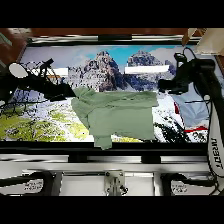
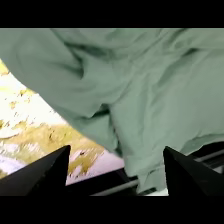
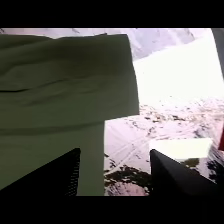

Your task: Fold the shirts.

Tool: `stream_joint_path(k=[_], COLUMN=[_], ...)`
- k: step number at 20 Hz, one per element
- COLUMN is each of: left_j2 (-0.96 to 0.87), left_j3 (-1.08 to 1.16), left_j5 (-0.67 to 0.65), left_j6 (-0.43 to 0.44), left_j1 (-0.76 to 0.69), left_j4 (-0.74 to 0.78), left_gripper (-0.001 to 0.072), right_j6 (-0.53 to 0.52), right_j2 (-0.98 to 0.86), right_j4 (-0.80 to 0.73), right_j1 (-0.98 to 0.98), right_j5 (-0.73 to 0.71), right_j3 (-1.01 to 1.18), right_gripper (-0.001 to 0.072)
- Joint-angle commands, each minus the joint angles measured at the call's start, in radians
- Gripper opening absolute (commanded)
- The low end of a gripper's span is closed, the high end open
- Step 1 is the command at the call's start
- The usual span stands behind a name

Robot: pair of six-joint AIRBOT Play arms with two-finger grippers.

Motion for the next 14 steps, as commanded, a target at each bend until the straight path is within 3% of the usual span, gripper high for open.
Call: stream_joint_path(k=[1, 3, 8, 11, 14], left_j2=[0.016, 0.041, 0.047, 0.041, 0.026], left_j3=[-0.03, -0.132, -0.477, -0.552, -0.555], left_j5=[-0.21, -0.179, 0.14, 0.305, 0.387], left_j6=[-0.021, -0.023, 0.002, 0.002, 0.002], left_j1=[0.06, 0.058, -0.037, -0.083, -0.121], left_j4=[0.05, 0.047, -0.104, -0.188, -0.22], left_gripper=[0.0657, 0.0525, 0.0529, 0.0529, 0.0529], right_j6=[-0.11, -0.126, -0.165, -0.171, -0.171], right_j2=[0.048, 0.09, 0.176, 0.182, 0.182], right_j4=[-0.03, 0.036, 0.174, 0.195, 0.217], right_j1=[-0.135, -0.233, -0.332, -0.331, -0.331], right_j5=[-0.201, -0.229, -0.202, -0.182, -0.142], right_j3=[-0.016, -0.093, -0.32, -0.354, -0.354], right_gripper=[0.0545, 0.0545, 0.0545, 0.0545, 0.0545])
